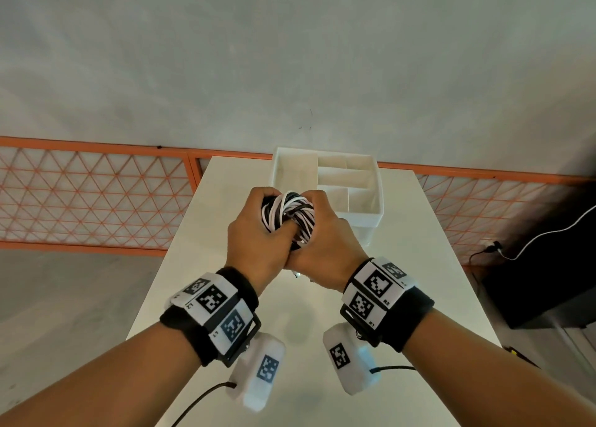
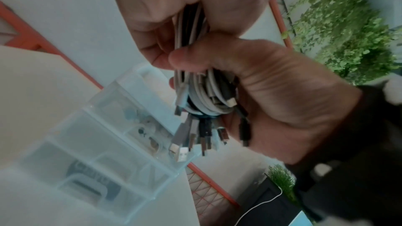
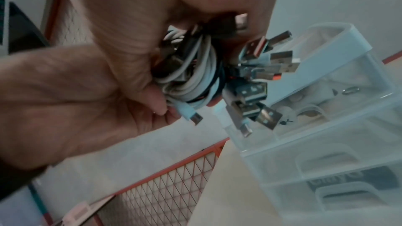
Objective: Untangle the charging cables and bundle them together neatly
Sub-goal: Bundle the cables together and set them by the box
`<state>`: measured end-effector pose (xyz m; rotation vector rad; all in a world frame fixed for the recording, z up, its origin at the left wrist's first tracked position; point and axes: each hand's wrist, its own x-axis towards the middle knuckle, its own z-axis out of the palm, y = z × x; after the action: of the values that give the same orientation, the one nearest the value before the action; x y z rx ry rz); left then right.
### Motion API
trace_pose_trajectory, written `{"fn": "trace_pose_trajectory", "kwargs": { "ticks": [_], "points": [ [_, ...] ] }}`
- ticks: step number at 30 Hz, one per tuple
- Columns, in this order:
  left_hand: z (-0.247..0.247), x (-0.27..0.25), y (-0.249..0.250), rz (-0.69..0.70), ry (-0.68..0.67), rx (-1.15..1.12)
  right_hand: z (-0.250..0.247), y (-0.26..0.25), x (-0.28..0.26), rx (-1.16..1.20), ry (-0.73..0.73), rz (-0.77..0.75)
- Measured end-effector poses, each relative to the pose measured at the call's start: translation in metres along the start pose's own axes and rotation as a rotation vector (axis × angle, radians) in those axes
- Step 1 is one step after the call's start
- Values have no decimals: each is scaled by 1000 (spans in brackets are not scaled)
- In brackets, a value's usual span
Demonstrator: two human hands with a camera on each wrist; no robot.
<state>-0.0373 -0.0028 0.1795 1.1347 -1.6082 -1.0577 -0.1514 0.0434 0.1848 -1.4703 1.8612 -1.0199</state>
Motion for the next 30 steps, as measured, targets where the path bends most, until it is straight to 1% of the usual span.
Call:
{"fn": "trace_pose_trajectory", "kwargs": {
  "ticks": [2,4,7,9,10,12,16,18,20,24,26,30],
  "points": [
    [4,-2,-2,-59,-3,-2,5,5,1,-77,22,1],
    [4,0,-4,-153,-56,-11,10,12,2,-136,21,31],
    [-2,6,-3,-324,-209,-79,12,21,2,-254,2,62],
    [-6,10,-2,-398,-322,-100,10,26,1,-348,-14,55],
    [-7,11,-2,-407,-353,-89,9,28,1,-388,-22,45],
    [-6,11,-5,-369,-350,-40,8,29,2,-454,-37,29],
    [4,5,-16,-132,-238,201,9,29,2,-536,-37,-17],
    [8,3,-21,-90,-192,215,13,31,0,-582,-34,-41],
    [14,2,-29,-105,-178,204,17,37,0,-637,-42,-46],
    [27,0,-44,-250,-182,193,22,55,3,-735,-69,-32],
    [33,2,-52,-344,-272,144,21,67,2,-736,-92,-4],
    [36,11,-68,-576,-605,-103,8,95,3,-726,-127,146]
  ]
}}
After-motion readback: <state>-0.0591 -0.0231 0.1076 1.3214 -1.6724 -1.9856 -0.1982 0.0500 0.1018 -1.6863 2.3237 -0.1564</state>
